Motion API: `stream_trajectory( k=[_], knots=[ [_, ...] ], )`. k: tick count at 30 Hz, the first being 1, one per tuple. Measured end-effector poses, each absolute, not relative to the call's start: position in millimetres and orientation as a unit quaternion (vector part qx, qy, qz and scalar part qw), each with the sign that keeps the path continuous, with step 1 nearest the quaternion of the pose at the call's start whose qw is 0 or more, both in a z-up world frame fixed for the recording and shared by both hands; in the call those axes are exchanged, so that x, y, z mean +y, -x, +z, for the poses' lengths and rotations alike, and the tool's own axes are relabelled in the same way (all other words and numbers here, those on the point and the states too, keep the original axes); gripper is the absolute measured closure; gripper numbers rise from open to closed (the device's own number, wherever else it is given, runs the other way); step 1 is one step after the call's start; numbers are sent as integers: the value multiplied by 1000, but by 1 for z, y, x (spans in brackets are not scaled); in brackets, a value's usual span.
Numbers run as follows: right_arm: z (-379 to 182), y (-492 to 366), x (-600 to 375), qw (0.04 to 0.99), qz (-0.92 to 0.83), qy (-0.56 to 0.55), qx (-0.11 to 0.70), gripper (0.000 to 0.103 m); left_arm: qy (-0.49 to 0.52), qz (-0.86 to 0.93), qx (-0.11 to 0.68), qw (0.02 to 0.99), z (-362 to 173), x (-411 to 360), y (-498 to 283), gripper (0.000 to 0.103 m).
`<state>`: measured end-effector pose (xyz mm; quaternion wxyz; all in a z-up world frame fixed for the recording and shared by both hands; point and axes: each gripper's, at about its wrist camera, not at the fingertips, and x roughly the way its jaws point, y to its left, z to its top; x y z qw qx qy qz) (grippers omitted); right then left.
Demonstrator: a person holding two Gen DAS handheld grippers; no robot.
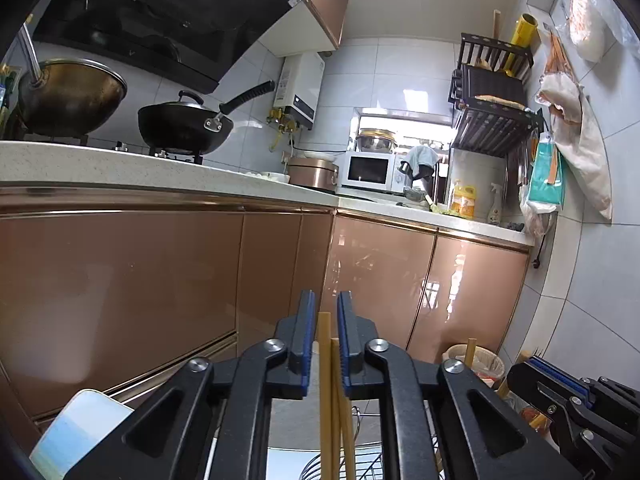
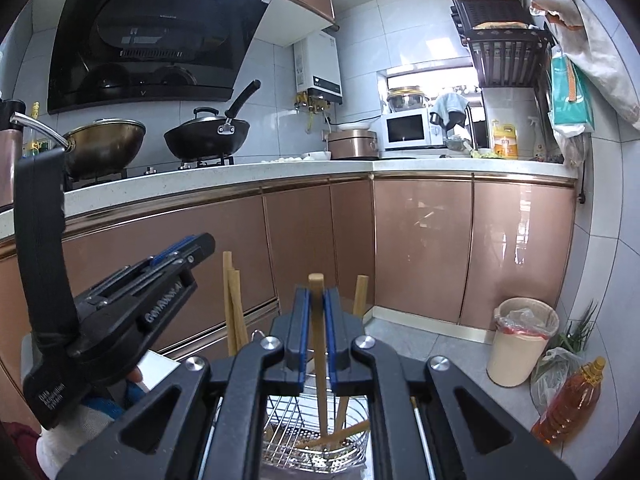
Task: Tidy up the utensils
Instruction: 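Open both tools to drop the chopsticks into the wire holder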
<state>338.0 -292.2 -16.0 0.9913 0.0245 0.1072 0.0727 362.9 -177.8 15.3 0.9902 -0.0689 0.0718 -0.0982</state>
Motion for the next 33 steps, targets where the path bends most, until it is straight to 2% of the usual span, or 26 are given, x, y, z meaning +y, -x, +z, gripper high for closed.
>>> stream_trajectory(
  k=[3, 8, 9, 18, 33],
  knots=[
    [-12, -332, -293, 991, 70, -28, 108, 95, 66, -97, 70, 991, 23, -170, -354, 85],
    [3, -310, -294, 993, 65, -30, 96, 95, 53, -96, 66, 992, 43, -153, -330, 68],
    [6, -305, -293, 993, 66, -31, 94, 95, 50, -96, 68, 992, 47, -148, -324, 67],
    [38, -246, -286, 992, 77, -34, 99, 95, -9, -96, 157, 983, 59, -105, -278, 67],
    [29, -181, -253, 980, 96, -29, 172, 95, -36, -90, 262, 960, 28, -45, -203, 67]
  ],
)
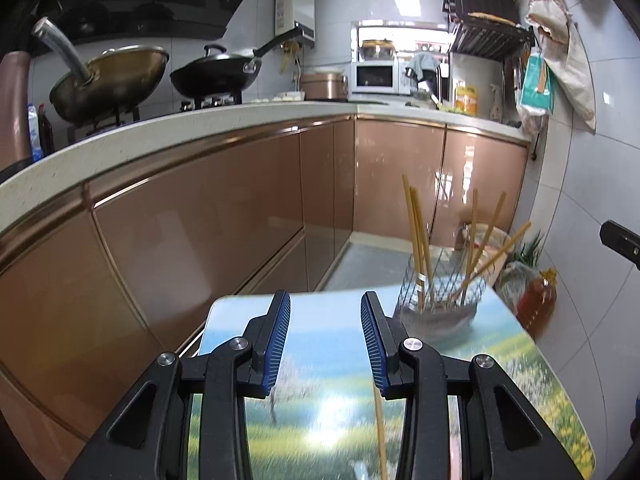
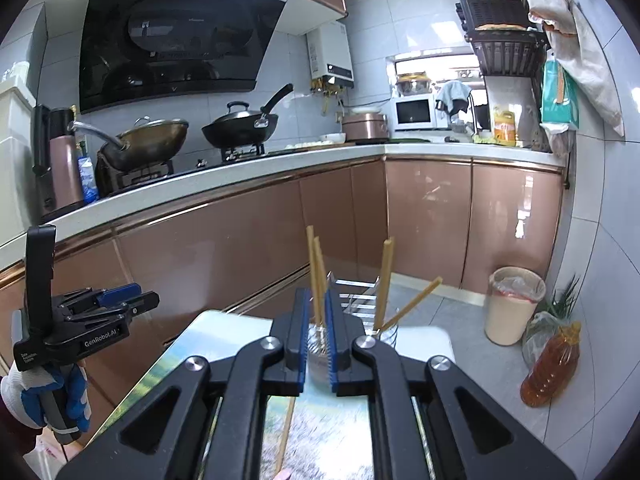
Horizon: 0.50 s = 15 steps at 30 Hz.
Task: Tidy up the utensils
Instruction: 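Move both open tools back down over the remaining chopsticks on the table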
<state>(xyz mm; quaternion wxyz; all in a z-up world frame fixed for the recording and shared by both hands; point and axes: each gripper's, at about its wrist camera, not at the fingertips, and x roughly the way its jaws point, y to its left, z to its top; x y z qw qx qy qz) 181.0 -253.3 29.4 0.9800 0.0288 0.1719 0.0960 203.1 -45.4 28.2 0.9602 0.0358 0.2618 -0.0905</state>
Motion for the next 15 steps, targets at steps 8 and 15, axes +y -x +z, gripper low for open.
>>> stream_trajectory(
  k=[8, 15],
  knots=[
    [7, -178, -239, 966, 123, -29, 227, 95, -35, -110, 323, 939, 4, -35, -194, 66],
    [-41, -219, -230, 930, 154, -28, 333, 95, -49, -150, 450, 879, -52, -51, -231, 65]
  ],
)
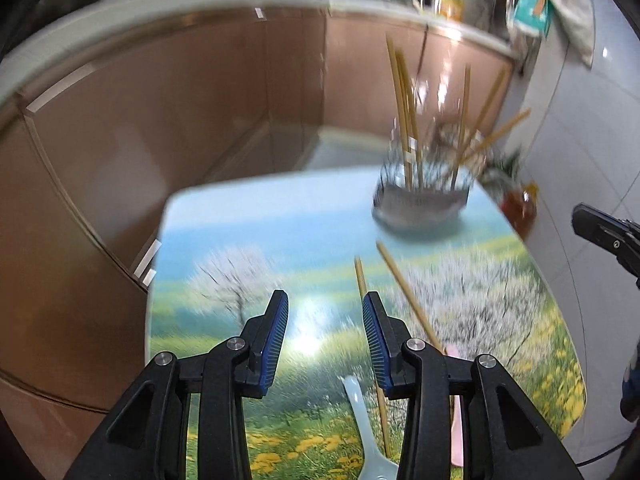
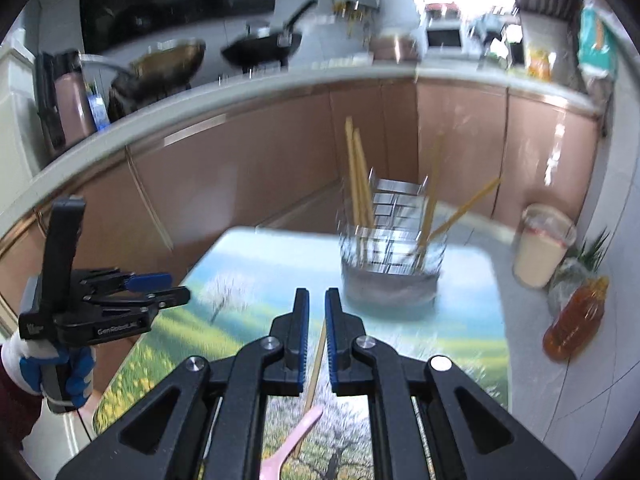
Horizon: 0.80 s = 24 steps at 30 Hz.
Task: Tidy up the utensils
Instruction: 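Move both open tools back down over the remaining chopsticks on the table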
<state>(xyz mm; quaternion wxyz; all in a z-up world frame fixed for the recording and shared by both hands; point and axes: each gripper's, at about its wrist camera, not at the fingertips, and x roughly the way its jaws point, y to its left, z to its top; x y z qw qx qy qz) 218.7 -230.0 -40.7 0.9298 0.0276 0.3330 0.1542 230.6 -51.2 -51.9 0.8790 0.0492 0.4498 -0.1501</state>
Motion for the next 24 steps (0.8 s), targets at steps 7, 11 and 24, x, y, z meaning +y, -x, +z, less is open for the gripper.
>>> stream_trajectory(
  k=[7, 11, 24],
  knots=[
    [-87, -258, -226, 900, 160, -23, 404, 95, -54, -173, 547, 817, -110, -75, -272, 65],
    [-104, -274, -226, 891, 161, -24, 425, 95, -62, -174, 564, 805, -130, -87, -285, 65],
    [-157, -306, -212, 859, 175, -17, 481, 86, -78, -171, 593, 783, -168, -106, -310, 63]
  ],
)
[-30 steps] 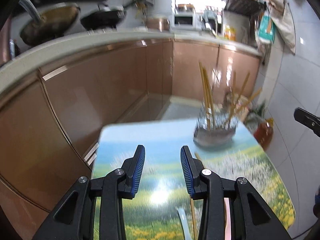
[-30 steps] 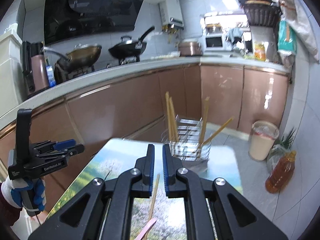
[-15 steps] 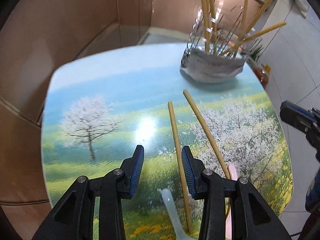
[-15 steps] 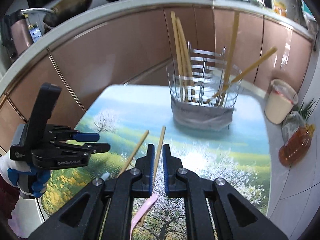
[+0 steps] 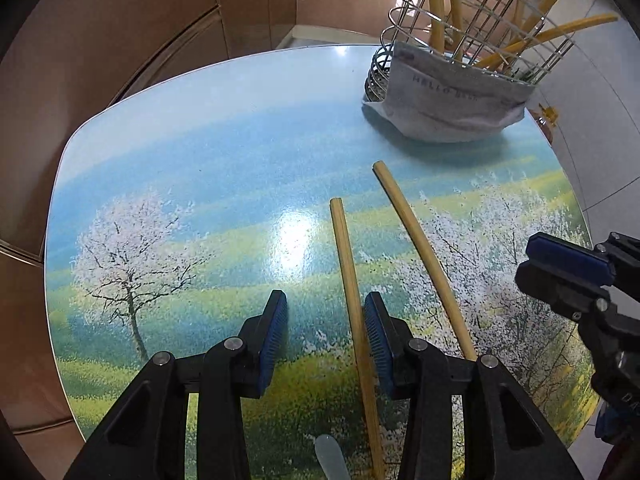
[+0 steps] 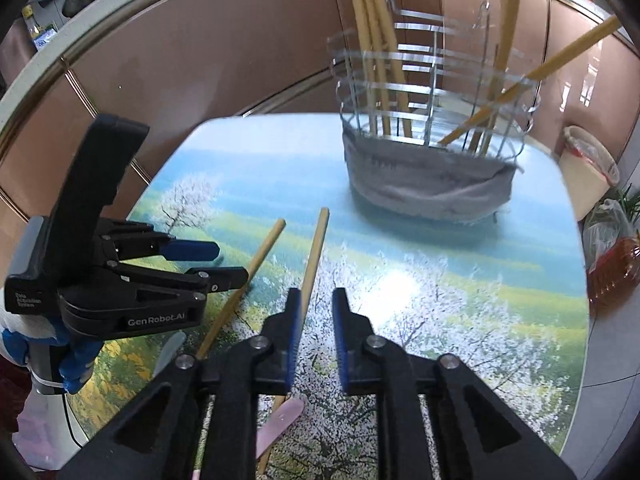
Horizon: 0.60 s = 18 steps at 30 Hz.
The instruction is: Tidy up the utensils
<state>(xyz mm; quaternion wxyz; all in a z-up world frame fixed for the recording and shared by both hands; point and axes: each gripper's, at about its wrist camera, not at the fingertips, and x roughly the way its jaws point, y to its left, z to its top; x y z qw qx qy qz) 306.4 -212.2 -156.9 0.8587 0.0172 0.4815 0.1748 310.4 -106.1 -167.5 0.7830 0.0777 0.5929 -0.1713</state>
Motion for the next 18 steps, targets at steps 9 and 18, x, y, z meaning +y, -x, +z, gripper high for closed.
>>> stream_trajectory(
  k=[9, 18],
  knots=[
    [-176, -324, -197, 845, 180, 8, 504, 85, -100, -158, 585, 789, -172, -108, -322, 63],
    [-194, -341, -175, 830, 177, 30, 527, 85, -97, -135, 582, 796, -172, -84, -344, 65]
  ],
)
